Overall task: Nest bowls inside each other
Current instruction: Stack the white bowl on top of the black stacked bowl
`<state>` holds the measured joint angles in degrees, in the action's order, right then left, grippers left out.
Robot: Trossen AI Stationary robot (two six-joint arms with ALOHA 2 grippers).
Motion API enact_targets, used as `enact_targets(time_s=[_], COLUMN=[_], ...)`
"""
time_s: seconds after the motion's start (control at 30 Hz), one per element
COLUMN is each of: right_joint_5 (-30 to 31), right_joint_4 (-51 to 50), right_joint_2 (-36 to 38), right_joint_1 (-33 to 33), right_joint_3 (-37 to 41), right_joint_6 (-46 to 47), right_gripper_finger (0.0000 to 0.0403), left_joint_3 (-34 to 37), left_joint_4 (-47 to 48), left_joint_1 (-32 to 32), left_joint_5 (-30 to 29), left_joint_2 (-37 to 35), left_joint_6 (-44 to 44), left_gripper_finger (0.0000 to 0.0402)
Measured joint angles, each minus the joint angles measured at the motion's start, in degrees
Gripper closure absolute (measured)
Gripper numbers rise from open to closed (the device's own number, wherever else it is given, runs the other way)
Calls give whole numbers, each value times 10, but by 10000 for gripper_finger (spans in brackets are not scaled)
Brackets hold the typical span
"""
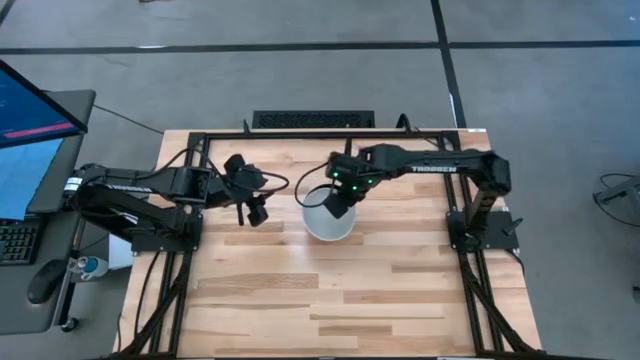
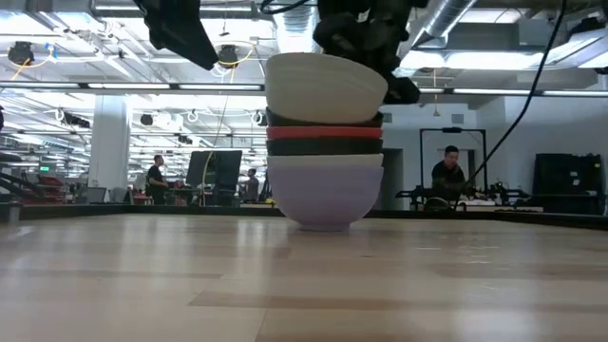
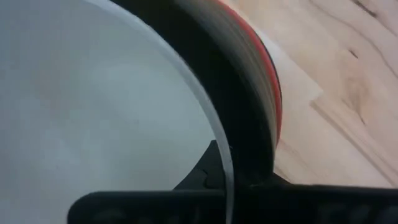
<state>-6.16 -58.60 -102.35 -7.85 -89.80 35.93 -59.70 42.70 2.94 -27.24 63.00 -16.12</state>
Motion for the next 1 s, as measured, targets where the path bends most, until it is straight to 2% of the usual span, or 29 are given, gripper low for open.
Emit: enact_targets(time_s=[0.17,0.43,0.73,1.0], right_joint_5=[25,63,2,0], right_joint_4=[23,-53,-22,-52], right_joint_2=[-2,-1,-1,-11], right_joint_1=[-10,-33,-32,-32], right_joint_3=[-19,-35,-35,-35], right_joint_6=[9,-14,-19,-24], right_gripper_finger=[392,393,340,348], left_joint_3=[0,0,0,0], left_joint_4=[9,9,8,8], left_joint_1=[0,0,0,0], left_joint_5=[0,0,0,1], left_joint_2=[0,0,0,0], left_joint_6=[-5,-2,-1,-1], left_gripper_finger=[223,223,223,223])
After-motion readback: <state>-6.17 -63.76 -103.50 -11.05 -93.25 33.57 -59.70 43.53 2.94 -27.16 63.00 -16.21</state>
